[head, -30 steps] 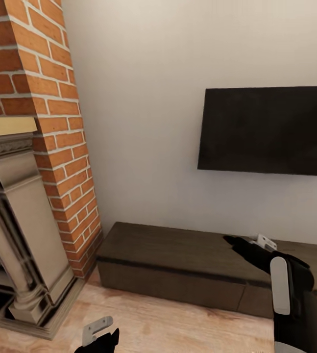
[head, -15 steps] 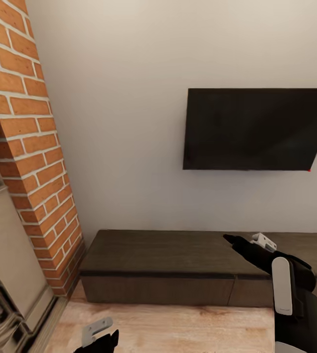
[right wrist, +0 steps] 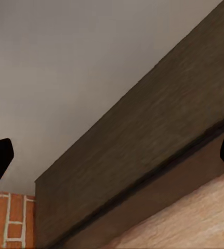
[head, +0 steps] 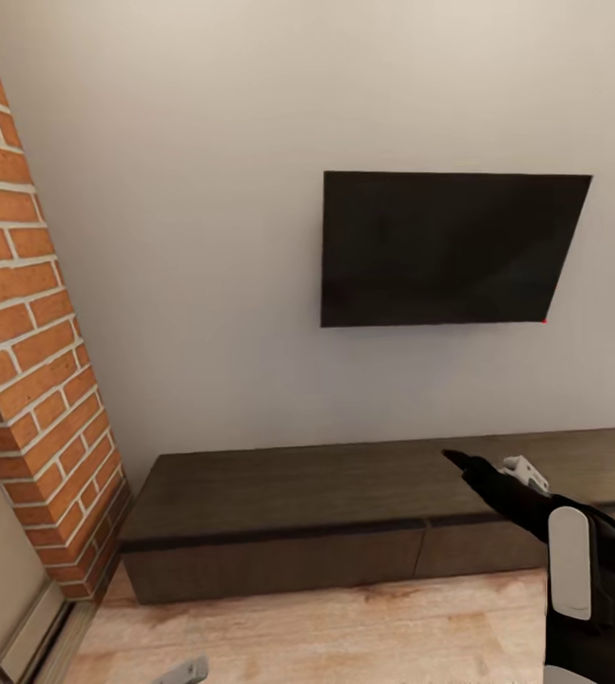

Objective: Place each of the two pumpkins and all three candles from the living room inside a cabinet in the living room (use any cabinet), then make sure every cabinet is closed, and position the cauldron so it is next to a table in the living room.

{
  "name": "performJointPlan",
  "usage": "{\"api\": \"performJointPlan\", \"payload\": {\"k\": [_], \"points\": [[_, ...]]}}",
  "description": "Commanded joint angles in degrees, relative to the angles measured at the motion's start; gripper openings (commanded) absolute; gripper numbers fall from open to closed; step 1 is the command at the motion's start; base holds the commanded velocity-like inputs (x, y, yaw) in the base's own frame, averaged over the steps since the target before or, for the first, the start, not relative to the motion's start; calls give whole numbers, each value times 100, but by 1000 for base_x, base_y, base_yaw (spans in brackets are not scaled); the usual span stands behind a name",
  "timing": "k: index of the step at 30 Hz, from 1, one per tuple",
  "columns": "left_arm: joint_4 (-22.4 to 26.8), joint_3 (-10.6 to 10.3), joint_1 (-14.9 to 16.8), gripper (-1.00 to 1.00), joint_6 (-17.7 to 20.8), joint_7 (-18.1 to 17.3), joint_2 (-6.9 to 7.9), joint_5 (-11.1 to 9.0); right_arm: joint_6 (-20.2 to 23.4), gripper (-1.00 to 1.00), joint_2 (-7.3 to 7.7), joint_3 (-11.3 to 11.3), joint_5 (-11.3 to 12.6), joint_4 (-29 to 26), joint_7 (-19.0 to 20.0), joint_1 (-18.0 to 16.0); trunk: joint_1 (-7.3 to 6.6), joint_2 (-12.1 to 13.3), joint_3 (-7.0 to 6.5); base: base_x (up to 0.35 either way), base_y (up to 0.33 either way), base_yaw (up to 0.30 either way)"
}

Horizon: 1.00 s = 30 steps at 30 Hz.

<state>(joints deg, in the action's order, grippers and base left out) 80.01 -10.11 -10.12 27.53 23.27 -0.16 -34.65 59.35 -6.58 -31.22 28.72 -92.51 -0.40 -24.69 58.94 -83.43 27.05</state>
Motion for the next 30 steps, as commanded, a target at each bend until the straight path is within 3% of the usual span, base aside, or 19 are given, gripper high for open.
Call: {"api": "performJointPlan", "payload": {"k": [1,2,3,6,9,10,14,15,26,27,30], "points": [[17,40,-24,100,6,67,18,-111,26,100,-4,-31,198,-1,-2,-4,23,-45,24,1,1,-61],[28,257,-98,100,3,70,62,-240,12,100,-3,-64,597,40,5,6,45,-85,41,0,1,-39],[32,599,-216,100,-2,3,96,-432,-6,100,-2,-76,1061,252,16,13,67,-125,59,0,1,-25],[15,1081,-481,100,-30,-205,132,-714,-107,100,21,-72,1747,870,36,16,133,-245,113,0,0,-15],[-75,1324,-660,100,-254,-422,146,-834,-306,100,16,-77,2074,1410,142,18,199,-366,167,0,0,-6],[-107,1578,-741,100,-591,-569,152,-922,-420,100,8,-81,2206,1726,649,25,221,-406,185,0,0,-2],[180,1862,-780,100,-541,-637,156,-1102,-667,100,38,-68,2264,2283,1167,26,308,-566,257,0,0,0],[435,1968,-797,100,-417,-706,156,-1324,-978,100,57,-68,2294,2673,1342,22,330,-606,275,0,0,0],[1144,2075,-881,100,-317,-824,157,-1644,-1360,100,69,-78,2287,2977,1424,12,572,-1048,472,0,0,0],[1193,2295,-739,100,-304,-807,163,-2017,-1406,100,67,-62,2260,3021,1394,-15,594,-1088,490,0,0,0],[1203,2373,-527,100,-187,-791,169,-2195,-1415,100,72,-51,2278,3030,1402,-22,660,-1208,544,0,0,0]]}}
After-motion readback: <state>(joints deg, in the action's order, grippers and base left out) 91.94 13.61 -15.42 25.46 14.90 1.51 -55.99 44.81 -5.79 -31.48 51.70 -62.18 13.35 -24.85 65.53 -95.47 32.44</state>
